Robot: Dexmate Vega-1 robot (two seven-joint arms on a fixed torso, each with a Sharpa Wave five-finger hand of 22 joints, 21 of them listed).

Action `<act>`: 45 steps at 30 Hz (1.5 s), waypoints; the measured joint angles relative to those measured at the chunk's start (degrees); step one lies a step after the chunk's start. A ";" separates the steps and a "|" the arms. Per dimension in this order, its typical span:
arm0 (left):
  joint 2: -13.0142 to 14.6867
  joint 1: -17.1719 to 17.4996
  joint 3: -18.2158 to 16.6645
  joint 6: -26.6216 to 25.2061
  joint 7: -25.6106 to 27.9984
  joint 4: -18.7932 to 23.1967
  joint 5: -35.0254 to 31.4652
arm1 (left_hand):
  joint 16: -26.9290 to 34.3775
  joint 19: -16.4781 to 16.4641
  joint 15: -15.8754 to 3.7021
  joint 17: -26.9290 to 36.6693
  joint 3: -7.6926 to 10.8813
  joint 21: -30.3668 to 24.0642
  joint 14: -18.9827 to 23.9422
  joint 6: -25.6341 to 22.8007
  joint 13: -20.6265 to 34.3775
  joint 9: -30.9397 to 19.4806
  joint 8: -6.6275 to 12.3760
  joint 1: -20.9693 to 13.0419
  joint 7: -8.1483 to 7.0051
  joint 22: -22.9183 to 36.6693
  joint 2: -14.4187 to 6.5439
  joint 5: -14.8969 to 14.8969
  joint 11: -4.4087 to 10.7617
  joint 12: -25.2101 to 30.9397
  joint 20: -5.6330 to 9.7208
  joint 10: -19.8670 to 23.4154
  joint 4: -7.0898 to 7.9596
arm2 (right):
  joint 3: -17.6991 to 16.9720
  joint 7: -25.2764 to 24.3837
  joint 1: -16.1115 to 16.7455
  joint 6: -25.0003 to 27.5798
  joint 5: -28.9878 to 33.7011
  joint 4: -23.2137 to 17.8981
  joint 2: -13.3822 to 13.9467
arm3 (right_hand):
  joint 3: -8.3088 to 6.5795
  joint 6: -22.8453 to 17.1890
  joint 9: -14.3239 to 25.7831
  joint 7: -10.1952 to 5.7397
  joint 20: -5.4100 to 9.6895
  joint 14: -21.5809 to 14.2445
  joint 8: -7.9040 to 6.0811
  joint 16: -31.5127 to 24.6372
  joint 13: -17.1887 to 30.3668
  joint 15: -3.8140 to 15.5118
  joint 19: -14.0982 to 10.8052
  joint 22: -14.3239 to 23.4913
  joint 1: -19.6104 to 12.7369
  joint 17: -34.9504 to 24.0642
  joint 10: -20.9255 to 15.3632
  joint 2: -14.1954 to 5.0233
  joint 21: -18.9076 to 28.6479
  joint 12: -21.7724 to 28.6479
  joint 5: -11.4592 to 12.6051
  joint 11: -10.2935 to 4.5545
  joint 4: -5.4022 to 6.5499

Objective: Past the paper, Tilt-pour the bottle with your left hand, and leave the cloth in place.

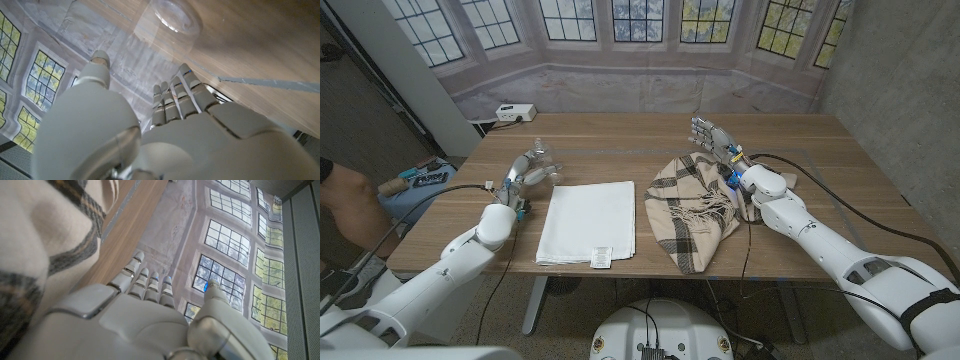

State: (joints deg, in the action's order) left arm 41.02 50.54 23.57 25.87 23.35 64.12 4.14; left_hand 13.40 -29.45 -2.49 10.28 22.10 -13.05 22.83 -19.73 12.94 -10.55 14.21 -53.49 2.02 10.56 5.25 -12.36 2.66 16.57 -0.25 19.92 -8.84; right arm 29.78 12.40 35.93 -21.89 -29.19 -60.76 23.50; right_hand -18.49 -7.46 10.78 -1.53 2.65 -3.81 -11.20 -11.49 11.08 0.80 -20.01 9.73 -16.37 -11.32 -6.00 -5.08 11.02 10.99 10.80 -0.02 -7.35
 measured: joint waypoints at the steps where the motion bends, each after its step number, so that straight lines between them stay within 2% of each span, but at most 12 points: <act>1: -0.02 -0.02 0.02 0.07 0.07 -0.04 -0.03 | 0.18 -0.50 -0.25 0.00 0.00 -0.05 0.86 -0.61 0.00 0.00 0.00 -0.52 0.01 0.01 -0.42 0.19 0.03 0.30 0.07 0.64 0.00 | 0.03 0.04 -0.04 0.00 0.00 0.06 -0.02 | 0.00 0.00 0.00 0.00 0.00 0.00 0.00 0.00 0.00 0.00 0.00 0.00 0.00 0.00 0.00 0.00 0.00 0.00 0.00 0.00 0.00; 14: -1.12 -0.69 0.61 2.49 1.37 -1.37 -0.66 | 1.63 -3.61 -3.78 -0.01 -1.59 -0.95 8.87 -8.94 0.00 0.01 1.21 -4.40 -2.24 0.01 -1.27 1.56 1.28 1.95 1.56 8.75 -0.15 | 0.29 0.57 -0.48 0.01 -0.04 0.89 -0.42 | 0.16 0.00 0.00 0.00 -0.02 0.31 0.00 0.00 0.00 -0.31 -0.02 0.00 0.00 0.00 0.00 0.00 0.00 0.00 0.00 0.00 -0.16; 21: -1.91 -1.30 0.94 3.71 1.54 -2.40 -0.72 | 2.46 -4.04 -4.88 -0.01 -2.71 -1.16 12.63 -12.60 -0.13 0.01 1.40 -5.75 -2.70 0.26 -1.25 1.78 2.26 2.50 1.99 12.26 -0.14 | 0.32 0.66 -0.47 0.01 -0.08 0.89 -0.44 | 0.15 0.03 0.00 0.03 -0.22 0.31 0.00 0.00 0.00 -0.31 -0.22 0.00 0.00 0.00 0.00 0.00 0.00 0.00 0.00 0.00 -0.15; 24: -1.96 -1.34 0.97 3.98 1.52 -2.47 -0.73 | 2.71 -4.24 -5.17 -0.01 -3.19 -1.16 13.97 -14.01 -0.17 -0.26 1.91 -6.80 -2.67 0.26 -1.11 1.78 2.40 2.93 2.24 13.78 0.00 | 0.33 0.66 -0.32 0.01 -0.09 0.76 -0.43 | 0.15 0.31 0.00 0.31 -0.21 0.31 0.00 0.00 0.00 -0.30 -0.22 0.00 0.00 0.00 0.00 0.00 0.00 0.00 0.00 0.00 -0.15; 33: -2.23 -1.70 1.22 4.13 0.76 -2.61 -0.47 | 5.42 -4.43 -6.13 0.84 -4.28 -1.16 19.77 -17.90 0.93 -0.53 3.14 -6.76 -2.08 0.26 -1.45 2.00 3.07 4.64 2.84 19.26 0.63 | 0.33 0.61 0.08 0.18 -0.15 0.20 -0.23 | 0.15 0.31 0.00 0.31 -0.21 0.30 0.00 0.00 0.00 -0.30 -0.22 0.00 0.00 0.00 0.00 0.00 0.00 0.00 0.00 0.00 -0.15; 36: -2.26 -1.71 1.23 4.18 0.37 -2.50 -0.14 | 6.57 -4.43 -5.94 1.75 -4.44 -1.16 19.99 -18.39 1.39 -0.53 3.76 -6.75 -2.23 0.26 -1.46 2.00 3.62 5.06 2.83 20.15 0.79 | 0.33 0.60 0.18 0.32 -0.16 -0.02 -0.15 | 0.15 0.31 0.00 0.31 -0.21 0.30 0.00 0.00 0.00 -0.30 -0.22 0.00 0.00 0.00 0.00 0.00 0.00 0.00 0.00 0.00 -0.15; 40: -2.26 -1.68 1.19 4.29 -0.10 -2.03 0.28 | 8.00 -4.41 -6.24 3.29 -4.68 -1.16 20.29 -18.77 2.19 -0.80 4.48 -6.75 -2.41 0.25 -1.46 2.00 3.59 5.19 2.82 20.74 0.71 | 0.34 0.61 0.23 0.49 -0.16 -0.23 -0.05 | 0.15 0.31 0.00 0.31 -0.21 0.30 0.00 0.00 0.00 -0.30 -0.22 0.00 0.00 0.00 0.00 0.00 0.00 0.00 0.00 0.00 -0.15; 45: -1.97 -1.22 0.75 4.30 -0.47 -0.96 0.77 | 9.96 -4.24 -6.24 5.45 -5.71 -1.16 20.29 -19.36 3.40 -1.45 5.32 -6.75 -2.86 0.25 -1.46 2.00 4.41 5.72 2.59 21.57 0.62 | 0.41 0.60 0.24 0.63 -0.16 -0.50 0.04 | 0.15 0.31 0.00 0.31 -0.21 0.30 0.00 0.00 0.00 -0.30 -0.22 0.00 0.00 0.00 0.00 0.00 0.00 0.00 0.00 0.00 -0.15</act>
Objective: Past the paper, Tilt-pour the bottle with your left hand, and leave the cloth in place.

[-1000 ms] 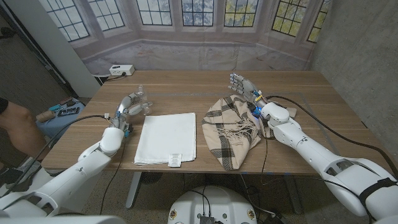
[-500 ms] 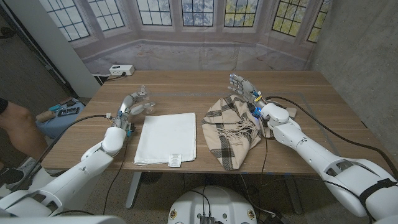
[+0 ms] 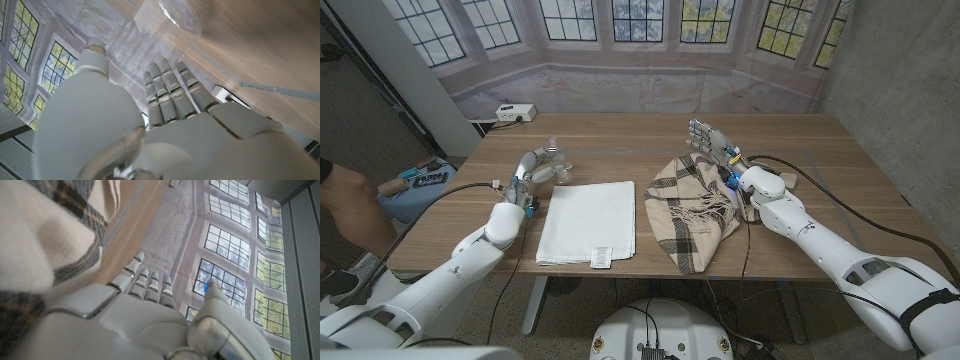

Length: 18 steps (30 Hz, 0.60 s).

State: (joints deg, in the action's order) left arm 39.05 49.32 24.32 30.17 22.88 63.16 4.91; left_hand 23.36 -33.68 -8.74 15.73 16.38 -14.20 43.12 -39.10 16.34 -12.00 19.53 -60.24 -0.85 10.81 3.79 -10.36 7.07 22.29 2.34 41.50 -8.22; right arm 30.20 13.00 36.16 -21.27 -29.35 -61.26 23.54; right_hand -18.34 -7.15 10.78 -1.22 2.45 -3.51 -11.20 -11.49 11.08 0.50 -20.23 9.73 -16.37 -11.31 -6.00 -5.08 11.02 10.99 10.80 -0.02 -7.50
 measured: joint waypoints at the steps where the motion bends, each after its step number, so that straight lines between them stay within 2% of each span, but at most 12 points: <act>1: 0.05 0.05 -0.05 0.00 -0.02 0.13 0.02 | 0.27 -0.12 0.00 0.45 -0.08 0.00 0.00 -0.12 0.26 -0.11 0.13 0.00 -0.06 0.00 0.00 0.00 0.08 0.00 -0.12 0.09 -0.07 | 0.01 0.00 0.00 0.00 0.00 -0.01 0.00 | 0.00 0.00 0.00 0.00 0.00 0.00 0.00 0.00 0.00 0.00 0.00 0.00 0.00 0.00 0.00 0.00 0.00 0.00 0.00 0.00 0.00; 11: 1.51 1.37 -1.33 -0.45 -1.03 3.35 0.74 | 2.72 0.11 0.00 3.68 -1.33 0.00 0.00 -0.64 2.11 -1.20 1.87 0.00 0.03 -0.01 0.00 0.00 -0.31 1.10 -0.51 1.11 -0.39 | 0.12 -0.36 0.09 0.74 0.36 -1.54 0.55 | 0.25 0.00 0.00 0.00 0.00 0.00 0.00 0.00 0.00 0.00 0.00 0.00 -0.30 0.00 0.00 -0.30 0.00 0.00 0.00 0.00 -0.25; 18: 2.77 2.05 -1.91 -2.07 -2.57 5.78 0.88 | 3.80 0.11 0.00 3.71 -1.65 0.00 -0.01 -0.66 3.15 -1.73 2.14 0.00 0.03 -0.01 0.00 0.00 -0.32 1.45 -0.51 1.10 -0.37 | 0.13 -0.82 0.40 1.39 0.55 -3.13 1.17 | 0.25 0.00 0.00 0.00 0.00 0.00 0.00 0.00 0.00 0.00 0.00 0.00 -0.30 0.00 0.00 -0.30 0.00 0.00 0.00 0.00 -0.25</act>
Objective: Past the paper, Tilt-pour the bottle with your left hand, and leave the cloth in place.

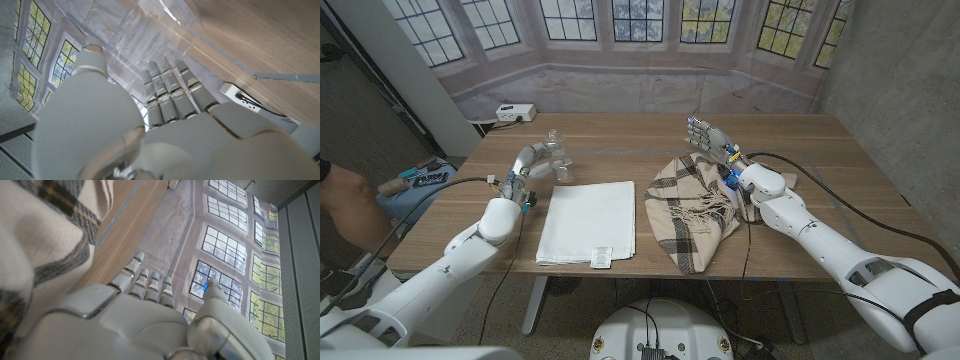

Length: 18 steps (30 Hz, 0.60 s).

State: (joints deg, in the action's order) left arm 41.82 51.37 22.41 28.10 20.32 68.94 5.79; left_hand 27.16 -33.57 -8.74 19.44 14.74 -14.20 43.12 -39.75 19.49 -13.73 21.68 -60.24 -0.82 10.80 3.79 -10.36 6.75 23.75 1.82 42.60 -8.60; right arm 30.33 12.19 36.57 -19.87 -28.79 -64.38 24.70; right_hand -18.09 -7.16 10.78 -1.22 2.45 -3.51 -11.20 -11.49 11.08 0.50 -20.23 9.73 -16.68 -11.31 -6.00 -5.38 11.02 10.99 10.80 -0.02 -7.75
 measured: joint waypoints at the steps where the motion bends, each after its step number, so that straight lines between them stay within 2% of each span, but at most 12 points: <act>1: 0.45 0.14 -0.09 -0.28 -0.29 0.76 0.02 | 0.19 0.00 0.00 0.00 0.00 0.00 0.00 0.00 0.08 0.00 0.20 0.00 0.00 0.00 0.00 0.00 0.00 0.02 0.00 0.00 0.00 | 0.00 -0.11 0.04 0.17 0.05 -0.17 0.05 | 0.00 0.00 0.00 0.00 0.00 0.00 0.00 0.00 0.00 0.00 0.00 0.00 0.00 0.00 0.00 0.00 0.00 0.00 0.00 0.00 0.00; 8: 1.89 0.23 -0.31 -2.48 -2.70 3.37 0.23 | 1.35 0.31 -0.21 0.08 -0.24 0.00 -0.21 -0.59 1.08 -0.67 1.25 0.00 -0.03 -0.01 0.00 0.00 0.18 0.82 -0.31 0.65 -0.24 | -0.10 -0.54 0.42 0.66 0.11 -1.42 0.52 | 0.00 0.00 0.00 0.00 0.00 0.00 0.00 0.00 0.00 0.00 0.00 0.00 0.00 0.00 0.00 0.00 0.00 0.00 0.00 0.00 0.00; 9: 2.03 0.23 -0.31 -2.63 -2.88 3.61 0.22 | 1.39 0.31 -0.21 1.83 -0.24 0.00 -0.21 -0.71 1.31 -0.77 1.45 0.00 -0.12 0.00 0.00 0.00 0.13 1.03 -0.31 0.74 -0.24 | -0.10 -0.54 0.43 0.66 0.11 -1.44 0.53 | 0.00 0.00 0.00 0.00 0.00 0.00 0.00 0.00 0.00 0.00 0.00 0.00 0.00 0.00 0.00 0.00 0.00 0.00 0.00 0.00 0.00; 18: 3.56 -0.09 -0.33 -4.59 -5.59 6.22 0.12 | 1.68 0.31 -0.21 3.32 -0.33 0.00 -0.21 -0.91 2.17 -1.29 1.93 0.00 -0.13 -0.01 0.00 0.00 0.02 1.69 -0.31 1.24 -0.32 | -0.23 -0.96 0.87 0.95 0.11 -2.40 0.77 | 0.00 -0.32 0.00 0.32 0.00 0.00 0.00 0.00 0.00 0.00 0.00 0.00 0.00 0.00 0.00 0.00 0.00 0.00 0.00 0.00 0.00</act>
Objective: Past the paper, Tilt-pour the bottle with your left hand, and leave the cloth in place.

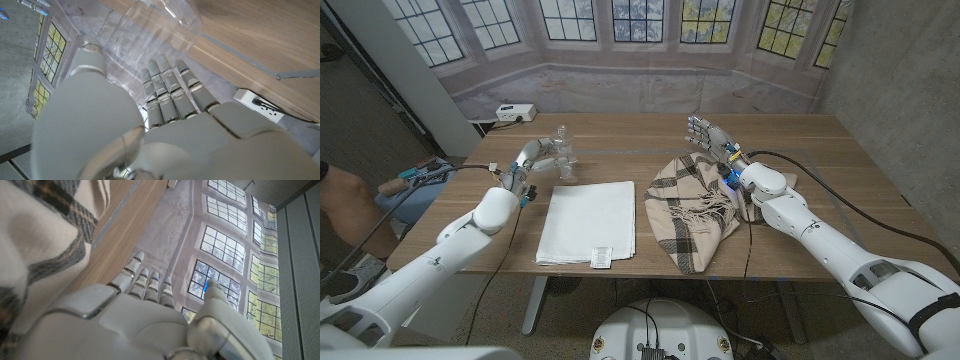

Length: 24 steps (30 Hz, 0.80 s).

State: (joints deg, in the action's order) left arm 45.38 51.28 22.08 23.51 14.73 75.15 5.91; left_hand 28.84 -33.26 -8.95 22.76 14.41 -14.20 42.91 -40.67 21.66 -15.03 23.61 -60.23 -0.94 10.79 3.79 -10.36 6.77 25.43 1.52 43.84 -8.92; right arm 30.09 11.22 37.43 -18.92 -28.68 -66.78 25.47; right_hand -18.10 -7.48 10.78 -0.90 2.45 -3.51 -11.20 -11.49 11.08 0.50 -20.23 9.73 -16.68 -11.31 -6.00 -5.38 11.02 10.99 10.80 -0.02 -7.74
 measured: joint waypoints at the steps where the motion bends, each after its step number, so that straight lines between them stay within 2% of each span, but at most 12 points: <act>1: 0.16 -0.03 -0.01 0.00 0.00 0.29 0.00 | 0.00 0.00 0.02 0.00 0.00 0.00 0.02 0.00 0.07 -0.03 0.14 0.00 0.00 0.00 0.00 0.00 0.00 0.01 0.00 0.00 0.00 | 0.00 -0.03 0.00 0.03 0.00 0.00 0.00 | 0.00 0.00 0.00 0.00 0.00 0.00 0.00 0.00 0.00 0.00 0.00 0.00 0.00 0.00 0.00 0.00 0.00 0.00 0.00 0.00 0.00; 16: 1.91 -0.42 -0.49 -1.52 -2.80 3.60 -0.63 | 0.00 0.00 0.21 1.95 -0.31 0.00 0.22 0.00 1.56 -0.83 1.30 0.00 0.00 0.00 0.00 -0.01 0.02 0.67 0.00 0.02 0.15 | -0.08 -0.56 0.38 0.05 -0.06 -1.08 0.00 | 0.24 0.01 0.00 -0.01 -0.21 0.00 0.00 0.00 0.00 0.00 -0.21 0.00 0.00 0.00 0.00 0.00 0.00 0.00 0.00 0.00 0.25; 24: 2.88 -0.43 -0.67 -1.78 -3.83 4.98 -0.93 | 0.00 0.00 0.21 2.42 -0.39 -0.22 0.22 0.00 2.20 -1.11 1.89 0.00 0.00 0.00 0.00 -0.26 0.09 1.09 0.01 0.08 0.08 | -0.08 -0.92 0.58 0.05 0.30 -1.87 0.25 | 0.48 0.01 0.00 -0.01 -0.21 0.00 0.00 0.00 0.00 0.00 -0.21 0.00 0.00 0.00 0.00 0.00 0.00 0.00 0.00 0.00 0.01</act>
State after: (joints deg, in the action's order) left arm 48.27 50.85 21.41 21.74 10.90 80.13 4.99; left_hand 28.84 -33.26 -8.74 25.18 14.02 -14.42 43.13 -40.67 23.86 -16.14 25.50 -60.23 -0.94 10.79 3.79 -10.61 6.86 26.52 1.52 43.92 -8.84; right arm 30.01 10.30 38.01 -18.88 -28.39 -68.66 25.73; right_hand -17.61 -7.47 10.78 -0.91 2.24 -3.51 -11.20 -11.49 11.08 0.50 -20.43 9.73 -16.68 -11.31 -6.00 -5.38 11.02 10.99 10.80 -0.02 -7.74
